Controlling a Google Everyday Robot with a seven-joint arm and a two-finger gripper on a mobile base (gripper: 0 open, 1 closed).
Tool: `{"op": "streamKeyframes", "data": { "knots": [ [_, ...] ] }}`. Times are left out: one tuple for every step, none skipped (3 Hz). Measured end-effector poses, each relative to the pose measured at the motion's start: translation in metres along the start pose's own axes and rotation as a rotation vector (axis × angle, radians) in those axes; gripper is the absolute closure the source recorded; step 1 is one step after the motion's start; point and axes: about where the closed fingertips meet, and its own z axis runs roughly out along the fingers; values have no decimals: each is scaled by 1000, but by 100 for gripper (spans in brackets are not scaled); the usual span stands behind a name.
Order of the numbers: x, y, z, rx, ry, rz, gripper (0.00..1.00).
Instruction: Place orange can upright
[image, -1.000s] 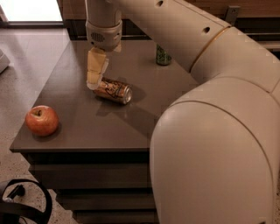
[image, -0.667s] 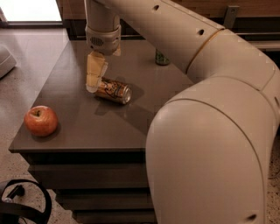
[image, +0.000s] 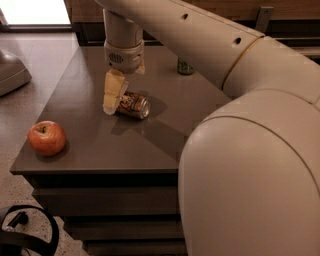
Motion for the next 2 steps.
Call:
{"op": "streamKeyframes", "data": {
  "knots": [
    [5, 4, 2, 10, 26, 29, 0],
    [-2, 7, 7, 22, 55, 41, 0]
  ]
}}
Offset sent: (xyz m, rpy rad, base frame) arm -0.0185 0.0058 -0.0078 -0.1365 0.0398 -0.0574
